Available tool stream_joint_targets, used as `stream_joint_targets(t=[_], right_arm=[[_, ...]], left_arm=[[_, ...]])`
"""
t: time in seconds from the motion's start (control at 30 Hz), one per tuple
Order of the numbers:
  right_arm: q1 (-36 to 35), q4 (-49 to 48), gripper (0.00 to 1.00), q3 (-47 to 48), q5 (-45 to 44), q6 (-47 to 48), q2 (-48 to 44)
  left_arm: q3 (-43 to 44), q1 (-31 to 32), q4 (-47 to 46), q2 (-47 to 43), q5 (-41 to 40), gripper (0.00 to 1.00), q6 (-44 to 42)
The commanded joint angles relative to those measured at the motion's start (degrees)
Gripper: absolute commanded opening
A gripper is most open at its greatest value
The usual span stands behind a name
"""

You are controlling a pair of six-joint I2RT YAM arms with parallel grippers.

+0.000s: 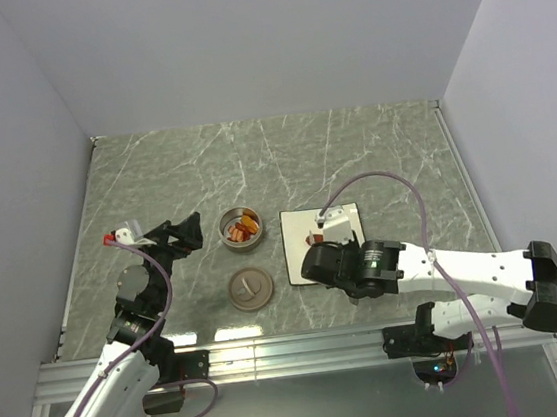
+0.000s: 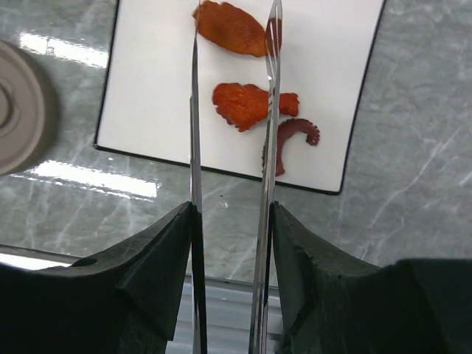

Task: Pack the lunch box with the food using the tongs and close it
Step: Pick up the food using the clamp

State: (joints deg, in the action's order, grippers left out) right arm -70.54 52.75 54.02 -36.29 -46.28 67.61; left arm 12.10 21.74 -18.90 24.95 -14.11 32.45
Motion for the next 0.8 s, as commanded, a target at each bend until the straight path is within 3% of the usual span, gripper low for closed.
stream_joint_targets(t=[0.0, 0.77], right_arm=[[-0.3, 1.3, 0.54, -1.5, -3.4, -3.7, -2.7], [8.5, -15.7, 0.56, -8.8, 7.6, 10.9, -0.9]], left_arm=[[-0.2, 0.1, -1.0, -0.5, 1.2, 0.99, 0.6], [-0.4, 0.1, -1.1, -0.5, 1.2, 0.99, 0.7]])
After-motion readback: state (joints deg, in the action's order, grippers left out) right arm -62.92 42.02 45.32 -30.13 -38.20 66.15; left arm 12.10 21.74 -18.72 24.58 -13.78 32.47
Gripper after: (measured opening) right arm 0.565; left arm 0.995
